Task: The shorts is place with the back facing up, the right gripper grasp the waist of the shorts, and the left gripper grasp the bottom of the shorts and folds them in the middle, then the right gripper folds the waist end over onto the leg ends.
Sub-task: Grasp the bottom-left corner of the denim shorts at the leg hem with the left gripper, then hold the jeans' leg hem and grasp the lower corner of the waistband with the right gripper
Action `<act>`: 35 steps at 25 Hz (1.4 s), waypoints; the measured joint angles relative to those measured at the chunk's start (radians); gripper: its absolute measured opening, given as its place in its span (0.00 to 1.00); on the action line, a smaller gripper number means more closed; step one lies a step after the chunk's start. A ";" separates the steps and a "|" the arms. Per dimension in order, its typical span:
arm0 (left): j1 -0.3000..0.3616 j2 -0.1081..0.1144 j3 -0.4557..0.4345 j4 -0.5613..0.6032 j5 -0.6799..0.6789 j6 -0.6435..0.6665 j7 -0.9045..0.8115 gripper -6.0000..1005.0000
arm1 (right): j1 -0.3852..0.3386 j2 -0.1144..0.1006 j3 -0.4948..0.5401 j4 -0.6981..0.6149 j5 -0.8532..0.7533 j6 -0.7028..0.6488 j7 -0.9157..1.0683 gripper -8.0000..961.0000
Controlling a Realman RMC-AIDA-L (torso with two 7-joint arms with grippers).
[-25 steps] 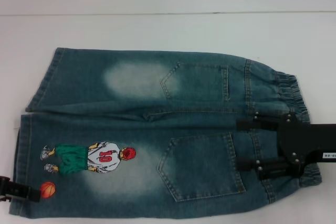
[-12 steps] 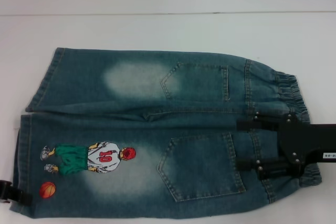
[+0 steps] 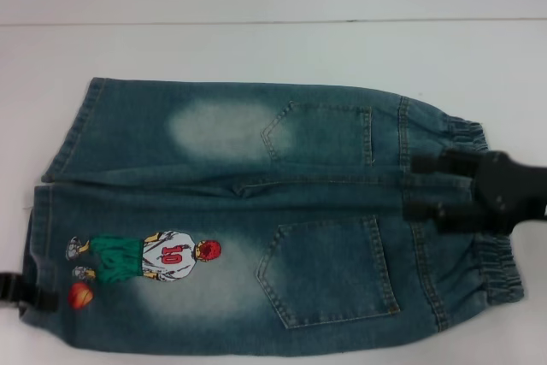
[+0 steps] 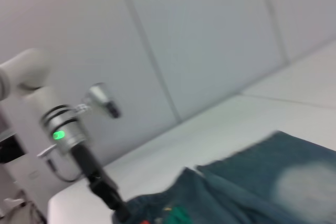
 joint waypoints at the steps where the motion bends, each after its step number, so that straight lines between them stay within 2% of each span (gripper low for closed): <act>1: -0.001 0.002 -0.006 0.000 -0.017 -0.002 0.000 0.03 | 0.004 -0.011 0.001 -0.013 0.000 0.009 0.046 0.97; 5: -0.011 0.013 -0.036 -0.005 -0.072 -0.004 0.005 0.03 | 0.023 -0.059 -0.022 -0.091 -0.052 0.011 0.225 0.97; 8: -0.018 0.018 -0.044 -0.010 -0.102 -0.017 0.009 0.03 | 0.034 -0.094 -0.071 -0.161 -0.134 -0.054 0.284 0.97; 12: -0.022 0.020 -0.045 -0.016 -0.128 -0.039 0.017 0.03 | 0.039 -0.117 -0.140 -0.244 -0.229 -0.151 0.296 0.97; 16: -0.024 0.021 -0.045 -0.025 -0.146 -0.054 0.032 0.03 | 0.052 -0.118 -0.184 -0.268 -0.365 -0.152 0.311 0.97; 24: -0.025 0.018 -0.040 -0.027 -0.191 -0.059 0.047 0.03 | 0.103 -0.098 -0.213 -0.216 -0.591 -0.133 0.329 0.97; 35: -0.036 0.015 -0.038 -0.027 -0.196 -0.059 0.050 0.03 | 0.137 -0.091 -0.225 -0.185 -0.707 -0.065 0.376 0.97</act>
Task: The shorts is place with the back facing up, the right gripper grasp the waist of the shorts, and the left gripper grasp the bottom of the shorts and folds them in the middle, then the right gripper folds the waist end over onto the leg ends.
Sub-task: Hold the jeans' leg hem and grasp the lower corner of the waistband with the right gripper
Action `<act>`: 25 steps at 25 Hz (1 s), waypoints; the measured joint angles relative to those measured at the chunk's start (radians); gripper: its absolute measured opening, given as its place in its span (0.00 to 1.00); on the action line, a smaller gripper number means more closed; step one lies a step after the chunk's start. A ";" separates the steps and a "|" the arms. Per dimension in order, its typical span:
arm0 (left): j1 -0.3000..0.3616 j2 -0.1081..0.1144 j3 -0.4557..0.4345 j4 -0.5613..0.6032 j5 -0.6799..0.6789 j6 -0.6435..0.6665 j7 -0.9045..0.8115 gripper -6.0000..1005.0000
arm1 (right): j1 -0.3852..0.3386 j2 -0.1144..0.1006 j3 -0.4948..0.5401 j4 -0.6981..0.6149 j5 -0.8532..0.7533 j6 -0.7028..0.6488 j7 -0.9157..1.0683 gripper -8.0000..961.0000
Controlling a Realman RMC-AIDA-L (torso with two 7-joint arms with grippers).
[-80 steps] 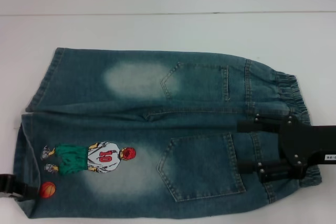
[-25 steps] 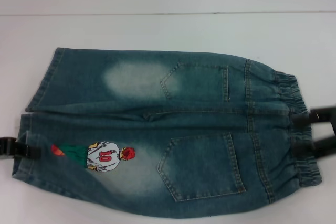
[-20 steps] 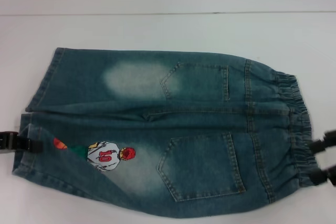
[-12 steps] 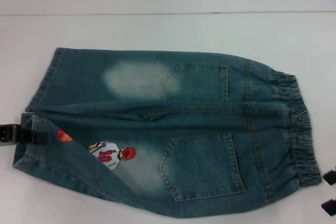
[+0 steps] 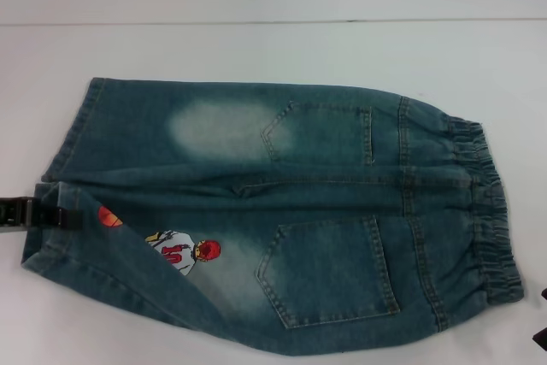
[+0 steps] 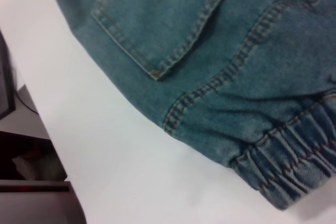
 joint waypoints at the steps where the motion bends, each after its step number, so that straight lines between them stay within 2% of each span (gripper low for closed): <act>1: 0.000 0.000 0.001 0.000 -0.003 0.000 0.000 0.03 | 0.004 0.002 -0.001 0.004 -0.005 0.007 0.001 0.97; 25: 0.000 -0.003 0.003 -0.032 -0.012 -0.012 0.029 0.02 | 0.051 0.021 -0.001 0.048 0.021 0.071 0.004 0.97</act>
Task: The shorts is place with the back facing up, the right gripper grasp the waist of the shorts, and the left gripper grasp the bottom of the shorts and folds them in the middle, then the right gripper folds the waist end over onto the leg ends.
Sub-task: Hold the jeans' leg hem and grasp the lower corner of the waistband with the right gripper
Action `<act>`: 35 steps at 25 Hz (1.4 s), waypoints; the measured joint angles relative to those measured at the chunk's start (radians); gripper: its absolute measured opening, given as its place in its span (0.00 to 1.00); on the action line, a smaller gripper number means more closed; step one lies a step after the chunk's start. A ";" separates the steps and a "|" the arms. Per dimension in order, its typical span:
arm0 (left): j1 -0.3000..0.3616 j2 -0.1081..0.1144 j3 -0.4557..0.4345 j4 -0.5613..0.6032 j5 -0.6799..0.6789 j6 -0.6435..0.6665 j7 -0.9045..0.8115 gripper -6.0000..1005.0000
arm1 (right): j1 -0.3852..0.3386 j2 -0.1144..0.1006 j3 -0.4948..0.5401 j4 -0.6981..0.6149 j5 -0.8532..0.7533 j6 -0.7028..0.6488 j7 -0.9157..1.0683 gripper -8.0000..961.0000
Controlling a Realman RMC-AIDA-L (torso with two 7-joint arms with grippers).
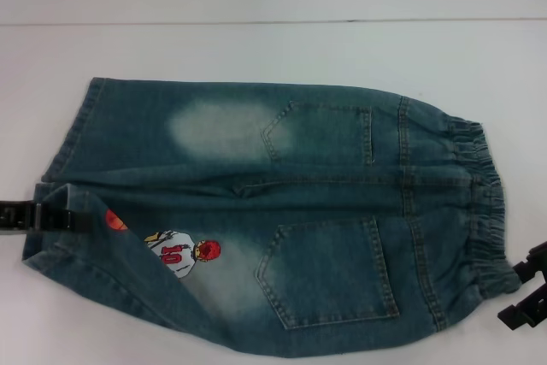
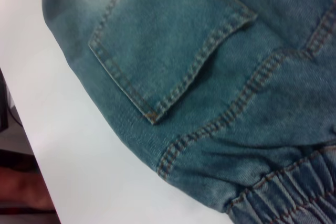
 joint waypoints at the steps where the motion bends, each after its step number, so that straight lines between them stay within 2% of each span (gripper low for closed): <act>1: 0.000 0.000 0.000 -0.003 0.000 0.000 0.001 0.03 | 0.000 0.000 -0.001 0.000 0.008 0.000 -0.001 0.97; 15: 0.000 -0.001 0.000 -0.017 0.000 -0.011 0.011 0.03 | 0.003 -0.004 0.002 -0.010 0.083 -0.013 -0.016 0.97; 33: -0.007 0.001 0.010 -0.041 0.000 -0.025 0.013 0.03 | 0.018 -0.001 -0.006 -0.014 0.083 -0.008 -0.029 0.97; 35: -0.008 0.001 0.013 -0.043 0.000 -0.026 0.013 0.03 | 0.019 -0.001 -0.008 -0.014 0.080 -0.007 -0.029 0.87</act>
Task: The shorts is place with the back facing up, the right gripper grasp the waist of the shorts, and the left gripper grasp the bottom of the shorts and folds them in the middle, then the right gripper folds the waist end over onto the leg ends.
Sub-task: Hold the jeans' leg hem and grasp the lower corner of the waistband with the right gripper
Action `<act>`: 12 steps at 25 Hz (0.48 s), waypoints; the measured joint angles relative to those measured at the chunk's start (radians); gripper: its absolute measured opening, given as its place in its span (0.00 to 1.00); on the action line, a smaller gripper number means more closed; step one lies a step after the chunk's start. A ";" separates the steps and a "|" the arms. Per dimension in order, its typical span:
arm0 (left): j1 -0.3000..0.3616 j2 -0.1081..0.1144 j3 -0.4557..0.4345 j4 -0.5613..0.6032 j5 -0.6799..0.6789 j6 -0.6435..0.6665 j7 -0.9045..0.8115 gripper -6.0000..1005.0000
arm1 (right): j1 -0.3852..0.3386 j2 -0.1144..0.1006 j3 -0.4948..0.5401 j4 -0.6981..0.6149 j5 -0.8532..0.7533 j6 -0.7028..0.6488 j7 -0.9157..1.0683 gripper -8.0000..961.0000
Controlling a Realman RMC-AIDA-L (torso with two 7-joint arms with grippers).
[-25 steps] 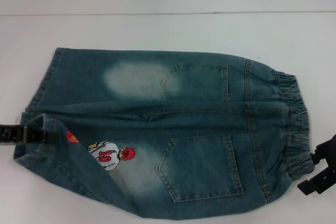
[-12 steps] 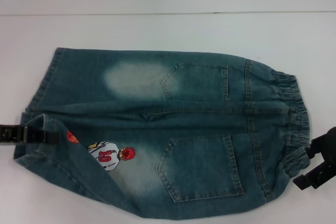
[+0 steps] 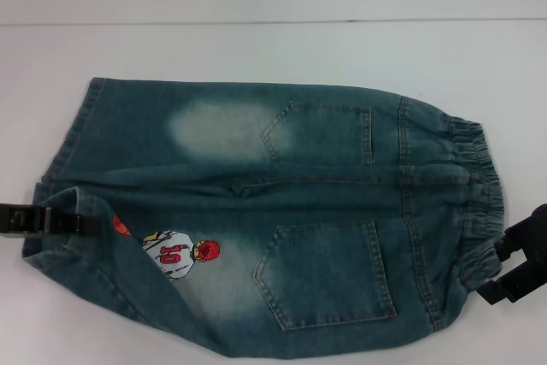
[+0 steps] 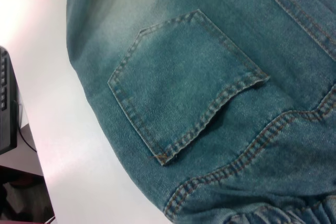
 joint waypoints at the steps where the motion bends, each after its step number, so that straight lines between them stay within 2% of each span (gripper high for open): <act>1: -0.001 0.000 0.000 0.000 0.000 0.000 0.000 0.03 | 0.000 0.000 -0.001 0.000 -0.001 0.000 0.000 0.82; 12: -0.002 -0.003 0.001 -0.001 0.004 -0.002 0.003 0.02 | 0.000 -0.006 -0.005 -0.001 -0.004 0.019 0.000 0.81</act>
